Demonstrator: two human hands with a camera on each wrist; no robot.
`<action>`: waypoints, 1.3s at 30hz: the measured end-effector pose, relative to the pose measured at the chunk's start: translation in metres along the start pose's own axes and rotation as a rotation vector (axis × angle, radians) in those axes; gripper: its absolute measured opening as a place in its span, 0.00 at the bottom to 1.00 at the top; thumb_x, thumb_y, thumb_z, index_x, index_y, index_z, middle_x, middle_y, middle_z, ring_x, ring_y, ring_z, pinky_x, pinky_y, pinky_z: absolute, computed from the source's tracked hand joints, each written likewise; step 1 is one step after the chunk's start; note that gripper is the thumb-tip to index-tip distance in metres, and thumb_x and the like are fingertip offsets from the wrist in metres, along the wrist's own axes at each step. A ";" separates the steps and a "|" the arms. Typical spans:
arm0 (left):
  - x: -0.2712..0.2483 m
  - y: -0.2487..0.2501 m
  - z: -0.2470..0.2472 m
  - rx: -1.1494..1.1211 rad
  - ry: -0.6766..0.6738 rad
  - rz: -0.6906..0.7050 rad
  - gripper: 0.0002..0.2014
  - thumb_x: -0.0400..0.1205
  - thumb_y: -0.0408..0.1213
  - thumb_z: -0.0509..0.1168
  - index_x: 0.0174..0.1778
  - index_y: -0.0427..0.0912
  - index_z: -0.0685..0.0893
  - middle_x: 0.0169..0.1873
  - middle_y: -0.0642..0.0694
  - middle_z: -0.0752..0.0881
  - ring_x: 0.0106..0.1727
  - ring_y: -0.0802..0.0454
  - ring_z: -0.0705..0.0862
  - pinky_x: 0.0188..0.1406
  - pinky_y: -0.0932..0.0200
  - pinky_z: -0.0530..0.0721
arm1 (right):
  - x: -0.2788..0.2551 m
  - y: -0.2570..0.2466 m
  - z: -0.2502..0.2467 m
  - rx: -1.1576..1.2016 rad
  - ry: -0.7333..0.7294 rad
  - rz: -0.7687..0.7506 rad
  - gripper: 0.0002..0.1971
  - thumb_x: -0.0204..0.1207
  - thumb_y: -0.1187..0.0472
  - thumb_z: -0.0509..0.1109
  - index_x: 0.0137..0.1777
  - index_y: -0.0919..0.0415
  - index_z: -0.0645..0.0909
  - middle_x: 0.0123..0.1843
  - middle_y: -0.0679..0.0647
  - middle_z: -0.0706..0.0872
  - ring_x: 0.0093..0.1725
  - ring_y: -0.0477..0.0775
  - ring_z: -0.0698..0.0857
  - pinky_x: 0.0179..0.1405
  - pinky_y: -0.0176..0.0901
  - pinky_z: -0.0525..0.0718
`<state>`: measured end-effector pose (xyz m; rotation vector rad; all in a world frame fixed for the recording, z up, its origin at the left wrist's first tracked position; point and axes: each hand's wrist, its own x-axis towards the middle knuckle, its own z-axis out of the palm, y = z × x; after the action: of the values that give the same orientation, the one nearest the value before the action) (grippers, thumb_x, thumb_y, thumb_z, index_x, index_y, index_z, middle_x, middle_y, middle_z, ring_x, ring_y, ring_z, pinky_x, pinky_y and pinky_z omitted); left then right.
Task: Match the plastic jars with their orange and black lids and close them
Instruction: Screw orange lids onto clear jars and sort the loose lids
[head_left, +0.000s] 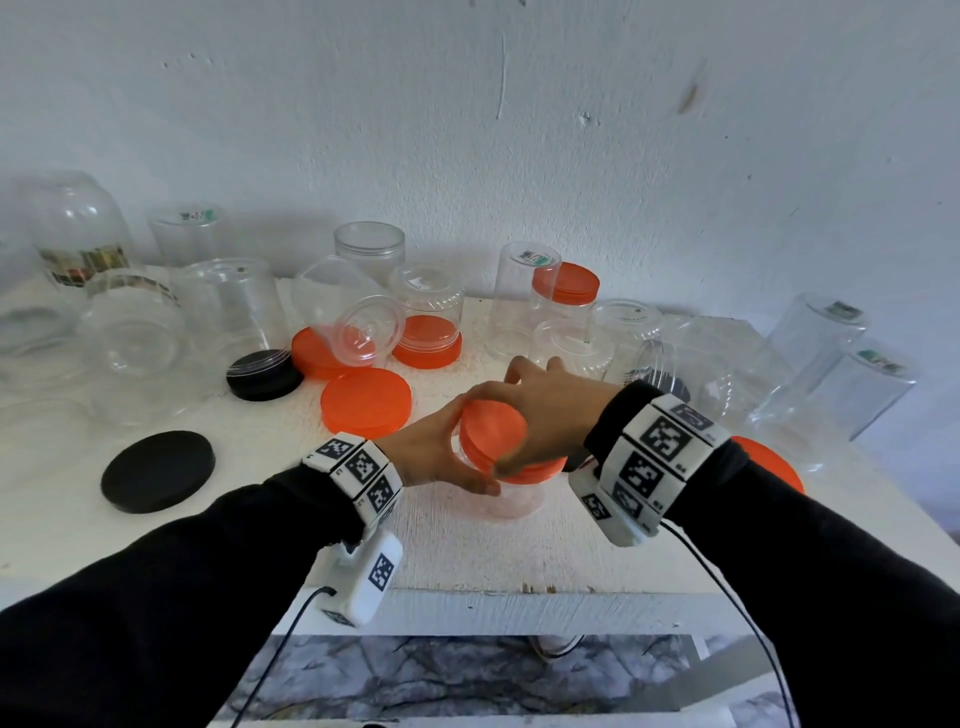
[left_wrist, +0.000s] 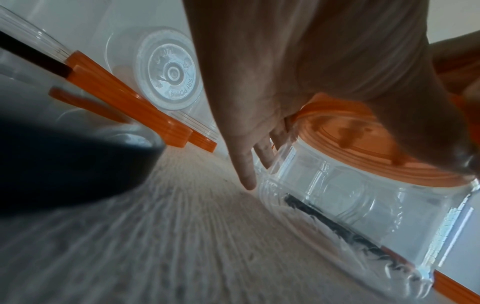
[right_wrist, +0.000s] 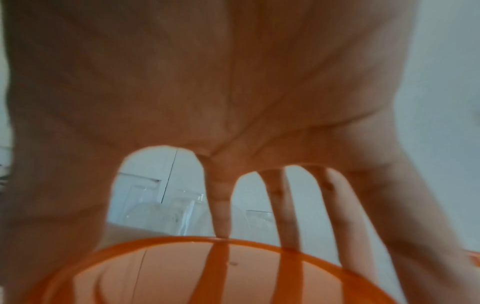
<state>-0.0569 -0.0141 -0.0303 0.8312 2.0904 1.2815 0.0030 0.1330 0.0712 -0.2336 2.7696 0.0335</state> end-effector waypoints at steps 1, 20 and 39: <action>0.000 0.000 0.000 0.004 -0.003 -0.009 0.58 0.57 0.46 0.82 0.79 0.51 0.54 0.72 0.52 0.71 0.73 0.55 0.69 0.75 0.52 0.67 | 0.001 0.000 0.001 -0.023 0.022 0.027 0.41 0.65 0.32 0.70 0.77 0.35 0.56 0.69 0.52 0.67 0.68 0.60 0.67 0.53 0.53 0.77; 0.001 0.001 -0.001 0.020 -0.001 -0.030 0.51 0.63 0.39 0.81 0.78 0.49 0.56 0.70 0.52 0.72 0.72 0.54 0.70 0.73 0.55 0.68 | -0.002 0.010 -0.004 0.018 -0.064 -0.081 0.46 0.66 0.40 0.75 0.79 0.33 0.49 0.81 0.47 0.53 0.76 0.59 0.63 0.67 0.60 0.75; -0.005 0.009 0.000 0.007 0.011 0.005 0.61 0.52 0.54 0.82 0.79 0.50 0.58 0.71 0.53 0.74 0.73 0.56 0.71 0.76 0.48 0.68 | 0.003 0.013 -0.001 -0.008 0.043 -0.116 0.43 0.60 0.34 0.75 0.75 0.30 0.58 0.68 0.48 0.70 0.64 0.56 0.75 0.54 0.47 0.79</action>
<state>-0.0516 -0.0151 -0.0217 0.8351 2.1043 1.2846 -0.0017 0.1454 0.0708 -0.4015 2.7934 0.0098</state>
